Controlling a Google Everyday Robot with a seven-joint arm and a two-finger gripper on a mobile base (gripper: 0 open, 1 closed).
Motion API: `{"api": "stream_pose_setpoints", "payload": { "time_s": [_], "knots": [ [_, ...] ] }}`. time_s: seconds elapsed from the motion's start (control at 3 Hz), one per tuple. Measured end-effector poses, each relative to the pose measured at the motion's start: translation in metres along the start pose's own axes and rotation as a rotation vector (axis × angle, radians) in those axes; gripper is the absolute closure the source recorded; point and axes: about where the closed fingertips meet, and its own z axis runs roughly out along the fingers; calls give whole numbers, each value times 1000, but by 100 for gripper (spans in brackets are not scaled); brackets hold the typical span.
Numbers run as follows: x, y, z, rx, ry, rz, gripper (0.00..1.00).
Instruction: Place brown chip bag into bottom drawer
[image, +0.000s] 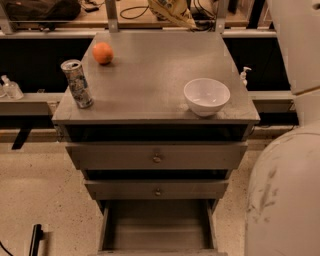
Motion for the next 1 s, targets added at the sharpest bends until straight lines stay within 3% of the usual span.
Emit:
{"api": "stream_pose_setpoints", "payload": {
  "time_s": [0.33,0.67,1.0],
  "knots": [
    [-8,-30,-53,125,-48,-1,100],
    [-32,-44,-113,171,-90,-26,100],
    [-82,-63,-151,195,-152,-104,100]
  ]
}}
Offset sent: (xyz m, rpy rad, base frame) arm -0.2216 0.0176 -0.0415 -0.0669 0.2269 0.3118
